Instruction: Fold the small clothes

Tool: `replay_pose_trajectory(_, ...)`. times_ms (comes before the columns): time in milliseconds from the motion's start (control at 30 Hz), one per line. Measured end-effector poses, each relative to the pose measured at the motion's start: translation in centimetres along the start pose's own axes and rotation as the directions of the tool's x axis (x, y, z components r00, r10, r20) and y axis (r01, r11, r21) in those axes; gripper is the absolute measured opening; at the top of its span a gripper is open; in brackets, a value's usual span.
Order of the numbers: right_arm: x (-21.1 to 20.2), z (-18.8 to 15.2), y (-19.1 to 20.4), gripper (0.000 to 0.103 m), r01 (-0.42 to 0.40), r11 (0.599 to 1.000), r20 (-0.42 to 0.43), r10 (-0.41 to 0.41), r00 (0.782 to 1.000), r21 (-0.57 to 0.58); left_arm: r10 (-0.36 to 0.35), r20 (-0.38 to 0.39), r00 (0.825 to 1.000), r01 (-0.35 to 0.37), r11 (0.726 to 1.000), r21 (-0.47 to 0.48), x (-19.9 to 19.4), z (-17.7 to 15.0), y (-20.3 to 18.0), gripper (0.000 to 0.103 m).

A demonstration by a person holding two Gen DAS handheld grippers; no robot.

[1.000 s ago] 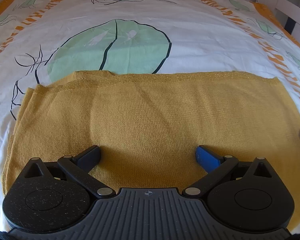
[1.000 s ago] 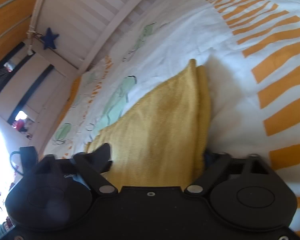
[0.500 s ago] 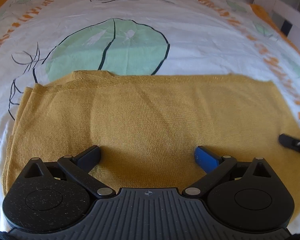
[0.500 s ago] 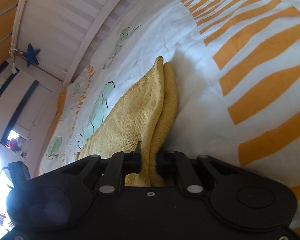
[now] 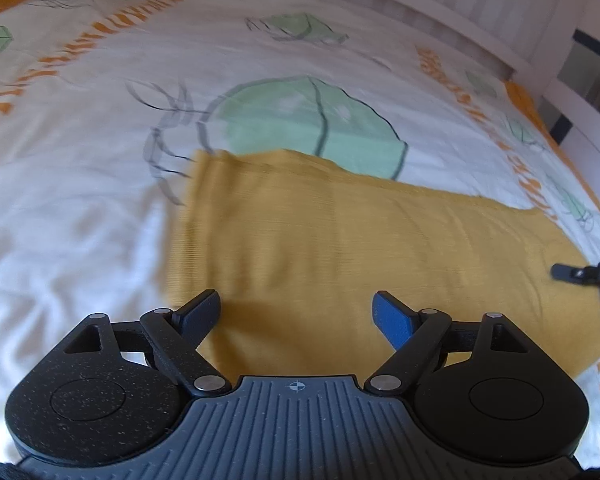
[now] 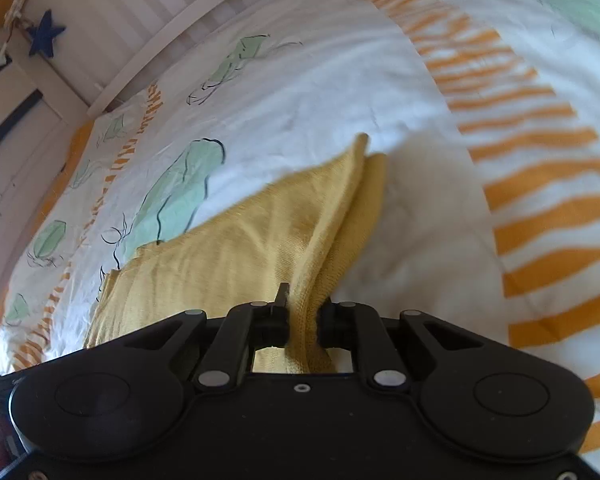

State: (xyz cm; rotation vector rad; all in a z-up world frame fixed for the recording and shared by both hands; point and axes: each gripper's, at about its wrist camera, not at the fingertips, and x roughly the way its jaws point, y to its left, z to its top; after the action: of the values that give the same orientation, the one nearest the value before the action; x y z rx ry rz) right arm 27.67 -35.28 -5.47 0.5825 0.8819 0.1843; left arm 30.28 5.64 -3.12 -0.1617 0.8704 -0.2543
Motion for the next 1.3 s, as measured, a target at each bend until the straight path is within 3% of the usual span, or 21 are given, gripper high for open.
replay_pose_trajectory(300, 0.0, 2.0, 10.8, 0.018, -0.006, 0.985, 0.008, 0.007, 1.0, -0.173, 0.05, 0.066, 0.997, -0.049, 0.999, -0.015, -3.1, -0.9, 5.8, 0.083)
replay_pose_trajectory(567, 6.0, -0.1, 20.4, 0.017, -0.095, 0.961, -0.058, 0.083, 0.995, -0.26, 0.016, 0.105, 0.994, -0.005, 0.995, -0.103, -4.9, -0.1, 9.3, 0.083)
replay_pose_trajectory(700, 9.4, -2.1, 24.0, 0.017, -0.104, 0.949, -0.104, 0.076, 0.992, -0.297, 0.039, 0.116, 0.993, -0.024, 0.992, -0.125, -5.4, -0.1, 10.2, 0.083)
replay_pose_trajectory(933, 13.3, -5.0, 27.1, 0.018, -0.071, 0.935, -0.147, 0.021, 0.989, -0.347, 0.038, 0.11, 0.993, -0.022, 0.988, -0.151, -5.4, -0.2, 11.1, 0.083)
replay_pose_trajectory(1033, 14.1, -5.4, 27.4, 0.024, -0.066, 0.938, -0.154, 0.013, 0.988, -0.339, 0.04, 0.108, 0.993, -0.023, 0.988, -0.155, -5.4, -0.1, 11.3, 0.083)
replay_pose_trajectory(1233, 14.0, -4.9, 28.0, 0.041, -0.132, 0.94, -0.154, 0.087, 0.984, -0.314, 0.052, 0.097, 0.994, -0.034, 0.985, -0.171, -5.3, -0.3, 11.9, 0.083)
replay_pose_trajectory(1300, 13.2, -4.4, 28.2, 0.041, -0.168, 0.937, -0.136, 0.132, 0.982, -0.305, 0.052, 0.097, 0.994, -0.035, 0.984, -0.174, -5.3, -0.3, 12.0, 0.083)
